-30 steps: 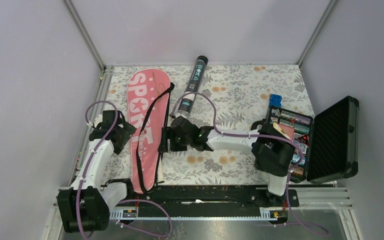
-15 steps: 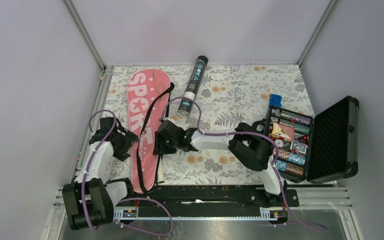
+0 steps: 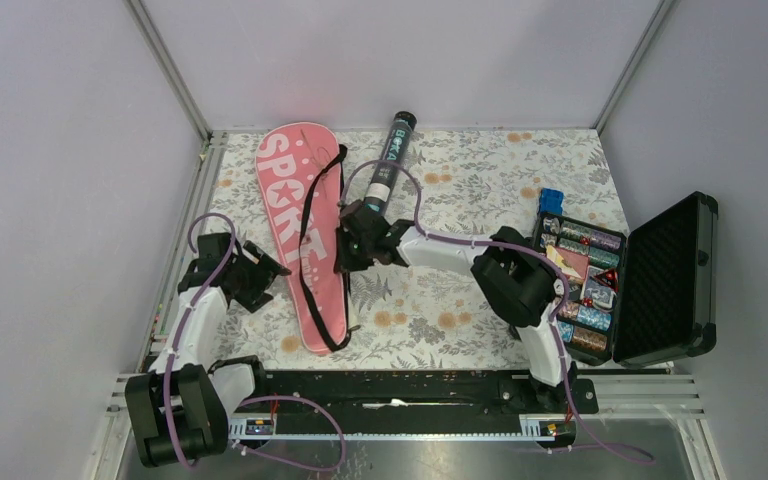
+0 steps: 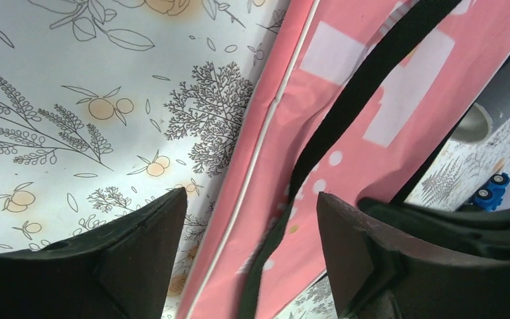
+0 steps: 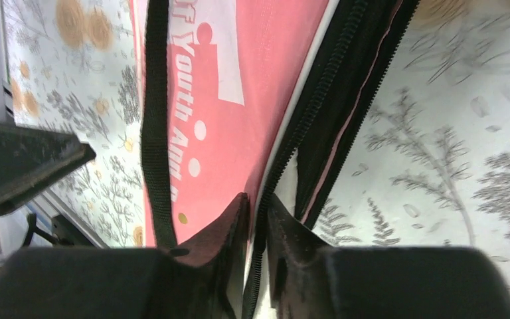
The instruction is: Pack up the badminton gear
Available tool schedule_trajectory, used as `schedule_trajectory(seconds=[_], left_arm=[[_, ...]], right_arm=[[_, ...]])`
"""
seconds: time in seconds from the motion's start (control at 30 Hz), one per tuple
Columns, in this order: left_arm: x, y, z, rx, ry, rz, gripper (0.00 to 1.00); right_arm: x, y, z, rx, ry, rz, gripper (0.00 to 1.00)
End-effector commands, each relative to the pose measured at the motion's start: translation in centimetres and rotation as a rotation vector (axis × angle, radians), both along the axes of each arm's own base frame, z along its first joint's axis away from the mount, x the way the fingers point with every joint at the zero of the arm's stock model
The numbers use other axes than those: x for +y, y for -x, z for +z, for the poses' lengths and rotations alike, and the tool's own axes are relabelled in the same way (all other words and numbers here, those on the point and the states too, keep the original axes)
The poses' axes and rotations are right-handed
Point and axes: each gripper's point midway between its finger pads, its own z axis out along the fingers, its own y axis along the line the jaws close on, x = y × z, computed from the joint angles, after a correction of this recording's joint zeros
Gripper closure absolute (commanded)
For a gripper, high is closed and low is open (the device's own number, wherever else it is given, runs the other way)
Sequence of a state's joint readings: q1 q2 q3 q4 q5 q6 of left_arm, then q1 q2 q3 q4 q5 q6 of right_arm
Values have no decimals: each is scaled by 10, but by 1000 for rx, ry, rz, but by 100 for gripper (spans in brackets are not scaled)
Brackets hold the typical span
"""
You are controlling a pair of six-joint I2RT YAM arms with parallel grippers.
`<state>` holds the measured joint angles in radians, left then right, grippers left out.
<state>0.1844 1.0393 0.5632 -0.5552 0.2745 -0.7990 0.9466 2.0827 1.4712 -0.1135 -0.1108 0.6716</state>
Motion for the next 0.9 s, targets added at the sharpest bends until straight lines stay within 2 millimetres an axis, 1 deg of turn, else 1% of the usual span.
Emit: schedule_trajectory(seconds=[0.0, 0.1, 0.2, 0.27, 0.33, 0.4, 0.47, 0.5, 0.57, 0.67, 0.77, 0.87], left_arm=[[2, -2, 12, -76, -40, -43, 24], [-5, 3, 7, -87, -18, -73, 23], [-13, 5, 4, -95, 14, -96, 25], [-16, 3, 4, -109, 34, -97, 27], [-18, 0, 2, -117, 53, -86, 29], [-21, -1, -3, -114, 78, -75, 31], [-28, -5, -6, -138, 139, -64, 33], [-34, -4, -10, -137, 190, -51, 35], [-41, -3, -11, -141, 234, -61, 37], [-39, 2, -18, -118, 206, -77, 37], [-39, 7, -25, -100, 205, -72, 37], [-44, 8, -25, -113, 233, -73, 37]], right_arm=[[3, -19, 45, -82, -47, 71, 72], [-1, -9, 55, -66, -69, 87, 49], [-13, 1, 56, -54, -95, 58, 40], [-23, 10, 47, -30, -92, 41, 36], [-28, 19, 38, -6, -93, 30, 34], [-26, 29, 29, 12, -100, 35, 34], [-25, 37, 18, 32, -81, 39, 34], [-18, 37, 20, 24, -108, 40, 35], [-15, 38, 20, 27, -119, 32, 38], [-11, 41, 20, 16, -119, 19, 42], [-2, 47, 21, 29, -148, 27, 50], [3, 49, 20, 47, -165, 18, 50]])
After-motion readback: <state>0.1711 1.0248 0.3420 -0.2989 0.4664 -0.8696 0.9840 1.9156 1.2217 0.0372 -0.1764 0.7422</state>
